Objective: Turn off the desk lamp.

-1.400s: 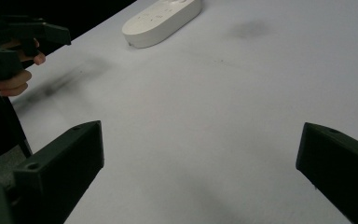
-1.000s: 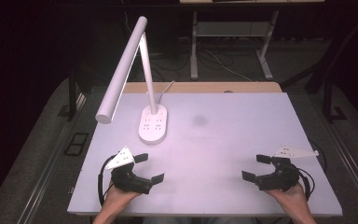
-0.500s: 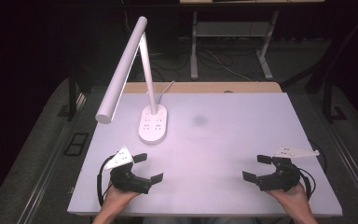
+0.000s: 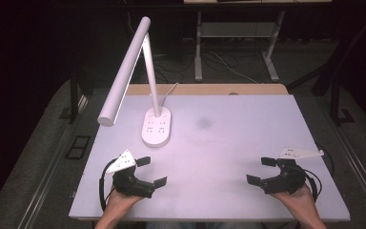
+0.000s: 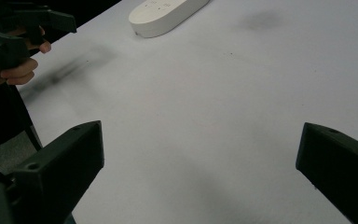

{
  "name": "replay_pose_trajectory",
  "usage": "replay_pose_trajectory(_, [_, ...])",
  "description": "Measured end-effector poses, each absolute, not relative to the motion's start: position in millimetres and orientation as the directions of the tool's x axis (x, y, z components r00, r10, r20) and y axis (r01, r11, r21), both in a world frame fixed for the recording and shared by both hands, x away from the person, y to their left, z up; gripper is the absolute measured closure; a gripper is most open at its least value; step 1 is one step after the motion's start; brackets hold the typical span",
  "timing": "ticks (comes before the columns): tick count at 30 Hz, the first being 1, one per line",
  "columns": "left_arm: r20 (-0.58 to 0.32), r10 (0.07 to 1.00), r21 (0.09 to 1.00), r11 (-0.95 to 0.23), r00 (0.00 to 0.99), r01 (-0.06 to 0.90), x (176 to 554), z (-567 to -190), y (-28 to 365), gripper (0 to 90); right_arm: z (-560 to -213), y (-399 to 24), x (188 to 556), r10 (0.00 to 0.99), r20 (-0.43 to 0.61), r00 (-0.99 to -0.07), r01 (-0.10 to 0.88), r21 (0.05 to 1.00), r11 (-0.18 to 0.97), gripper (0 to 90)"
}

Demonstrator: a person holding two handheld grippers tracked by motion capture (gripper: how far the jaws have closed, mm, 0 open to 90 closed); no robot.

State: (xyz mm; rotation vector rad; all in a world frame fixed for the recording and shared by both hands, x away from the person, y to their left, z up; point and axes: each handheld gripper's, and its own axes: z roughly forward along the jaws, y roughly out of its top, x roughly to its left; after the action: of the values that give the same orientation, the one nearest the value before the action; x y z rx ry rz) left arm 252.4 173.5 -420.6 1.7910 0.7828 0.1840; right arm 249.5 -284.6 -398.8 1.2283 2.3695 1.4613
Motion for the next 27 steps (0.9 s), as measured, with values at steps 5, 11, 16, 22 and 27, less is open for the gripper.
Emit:
replay_pose_trajectory(5, [-0.248, 0.593, 0.894, -0.165, 0.766, 0.417, 252.4, -420.7, 173.9, 0.0, -393.9, -280.4, 253.7, 0.667, 0.309, -0.678, 0.576, 0.787, 0.221, 0.7])
replay_pose_trajectory(11, [-0.247, 0.594, 0.893, -0.167, 0.766, 0.417, 252.8, -420.8, 174.5, 0.0, -389.1, -275.2, 258.4, 0.658, 0.304, -0.689, 0.574, 0.783, 0.239, 0.7])
replay_pose_trajectory(16, [-0.251, 0.594, 0.894, -0.16, 0.764, 0.418, 252.5, -420.5, 174.9, 0.0, -380.7, -269.8, 265.1, 0.647, 0.293, -0.704, 0.564, 0.784, 0.258, 0.8])
replay_pose_trajectory(22, [-0.249, 0.593, 0.894, -0.165, 0.766, 0.417, 252.7, -420.6, 174.9, 0.0, -376.5, -266.6, 271.7, 0.64, 0.296, -0.709, 0.565, 0.781, 0.266, 0.8])
replay_pose_trajectory(27, [-0.251, 0.595, 0.893, -0.162, 0.764, 0.42, 252.5, -420.6, 175.0, 0.0, -371.4, -263.1, 278.0, 0.632, 0.296, -0.716, 0.564, 0.778, 0.275, 0.8])
